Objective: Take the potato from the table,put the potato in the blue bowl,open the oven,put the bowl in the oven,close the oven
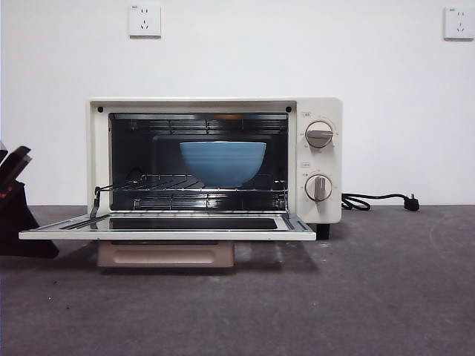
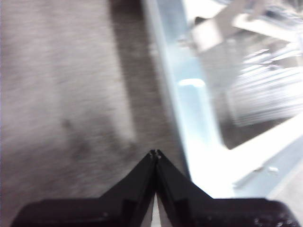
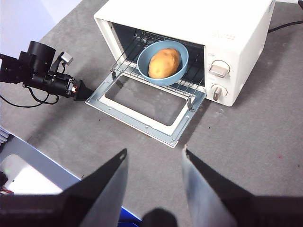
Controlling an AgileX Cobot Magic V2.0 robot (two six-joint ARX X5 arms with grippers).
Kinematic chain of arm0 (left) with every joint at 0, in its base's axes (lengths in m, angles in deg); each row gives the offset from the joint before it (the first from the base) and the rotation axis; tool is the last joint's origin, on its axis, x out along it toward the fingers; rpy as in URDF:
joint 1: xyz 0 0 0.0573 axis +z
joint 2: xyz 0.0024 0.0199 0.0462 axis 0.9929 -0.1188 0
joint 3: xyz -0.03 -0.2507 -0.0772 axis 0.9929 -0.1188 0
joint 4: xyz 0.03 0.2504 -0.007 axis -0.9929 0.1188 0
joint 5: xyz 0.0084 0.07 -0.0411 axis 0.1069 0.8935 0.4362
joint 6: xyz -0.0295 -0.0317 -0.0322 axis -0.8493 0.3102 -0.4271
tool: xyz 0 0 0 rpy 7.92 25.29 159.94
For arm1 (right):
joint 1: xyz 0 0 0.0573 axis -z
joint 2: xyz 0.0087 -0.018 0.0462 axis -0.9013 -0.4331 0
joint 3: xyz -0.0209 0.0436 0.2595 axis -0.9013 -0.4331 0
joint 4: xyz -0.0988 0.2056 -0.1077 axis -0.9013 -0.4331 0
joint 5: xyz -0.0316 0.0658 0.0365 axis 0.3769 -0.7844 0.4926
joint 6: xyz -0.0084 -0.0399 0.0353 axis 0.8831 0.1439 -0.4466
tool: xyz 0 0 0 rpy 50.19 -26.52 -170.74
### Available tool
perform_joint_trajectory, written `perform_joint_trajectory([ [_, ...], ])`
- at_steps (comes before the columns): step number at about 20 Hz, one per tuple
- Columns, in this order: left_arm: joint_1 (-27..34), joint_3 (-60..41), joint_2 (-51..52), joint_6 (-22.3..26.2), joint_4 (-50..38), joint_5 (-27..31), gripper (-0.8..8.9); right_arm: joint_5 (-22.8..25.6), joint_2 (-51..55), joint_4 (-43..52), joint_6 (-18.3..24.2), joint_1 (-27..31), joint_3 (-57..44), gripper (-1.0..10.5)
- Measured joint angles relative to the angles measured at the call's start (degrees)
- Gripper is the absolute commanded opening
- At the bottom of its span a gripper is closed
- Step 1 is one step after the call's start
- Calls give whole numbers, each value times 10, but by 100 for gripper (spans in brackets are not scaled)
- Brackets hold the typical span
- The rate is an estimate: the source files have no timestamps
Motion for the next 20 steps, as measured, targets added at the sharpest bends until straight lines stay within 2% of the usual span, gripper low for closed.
perform_joint_trajectory([
  [7, 4, -2, -3, -22, -17, -43, -9, 0, -1, 3, 0, 0, 0, 187],
  [15, 8, -2, -3, -81, -86, -109, -8, 1, -1, 3, 0, 0, 0, 186],
  [20, 8, -2, -2, -124, -146, -122, -8, 2, 0, 3, 0, 0, 0, 187],
])
